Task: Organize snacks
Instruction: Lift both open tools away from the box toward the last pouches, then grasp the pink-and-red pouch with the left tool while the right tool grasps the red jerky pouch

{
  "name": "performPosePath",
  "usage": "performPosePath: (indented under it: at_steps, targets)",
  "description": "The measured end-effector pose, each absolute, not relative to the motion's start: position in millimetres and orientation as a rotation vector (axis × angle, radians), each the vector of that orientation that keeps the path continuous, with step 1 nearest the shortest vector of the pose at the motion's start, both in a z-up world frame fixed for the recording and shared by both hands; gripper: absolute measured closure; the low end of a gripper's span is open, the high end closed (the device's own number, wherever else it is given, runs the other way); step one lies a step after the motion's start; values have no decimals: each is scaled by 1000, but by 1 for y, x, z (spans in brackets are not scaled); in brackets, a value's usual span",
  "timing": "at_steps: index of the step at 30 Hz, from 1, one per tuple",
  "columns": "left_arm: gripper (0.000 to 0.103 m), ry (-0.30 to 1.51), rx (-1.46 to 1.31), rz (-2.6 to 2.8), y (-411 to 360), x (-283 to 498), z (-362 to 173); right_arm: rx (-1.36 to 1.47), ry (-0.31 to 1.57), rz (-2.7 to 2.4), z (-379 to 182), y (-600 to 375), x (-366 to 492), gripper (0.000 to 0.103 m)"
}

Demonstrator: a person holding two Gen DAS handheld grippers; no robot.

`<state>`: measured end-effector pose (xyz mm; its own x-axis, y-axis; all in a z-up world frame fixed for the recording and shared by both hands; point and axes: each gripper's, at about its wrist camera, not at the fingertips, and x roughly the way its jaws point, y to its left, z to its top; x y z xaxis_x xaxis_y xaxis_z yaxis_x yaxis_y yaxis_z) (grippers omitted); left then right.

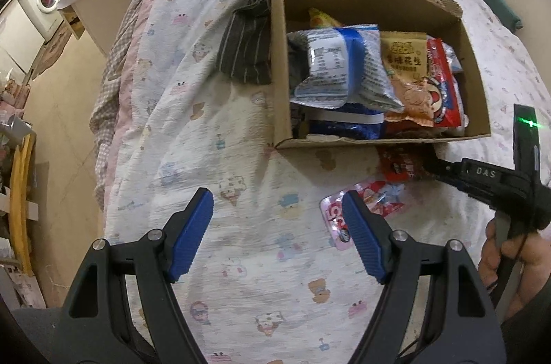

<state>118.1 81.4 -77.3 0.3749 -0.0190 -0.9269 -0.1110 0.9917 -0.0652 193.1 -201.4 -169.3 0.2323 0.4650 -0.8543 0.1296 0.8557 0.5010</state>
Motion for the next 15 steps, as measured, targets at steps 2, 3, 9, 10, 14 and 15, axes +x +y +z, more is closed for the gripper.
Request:
performPosePath:
  at_steps: [2,3,9,10,14,15]
  targets:
    - [29,1199,-130,64,83,118,-81,512,1349,237,-172,-199,198,89]
    - [29,1206,-134,63,83,118,-83,520,1349,244,-172,-199,198,96]
    - [29,1285,-142,6,65,124,-104,498,1328,289,-159,-202,181,99]
    - [29,1305,-115,-16,56,126,-109,493,1319,284,-155,-207,176,99]
    - [29,1351,152,-157,1,134,-139,519,1279,249,-138,-238,160,100]
    - [29,1342,245,-193,-14,134,-146,526,1275,245,-138,-244,158,100]
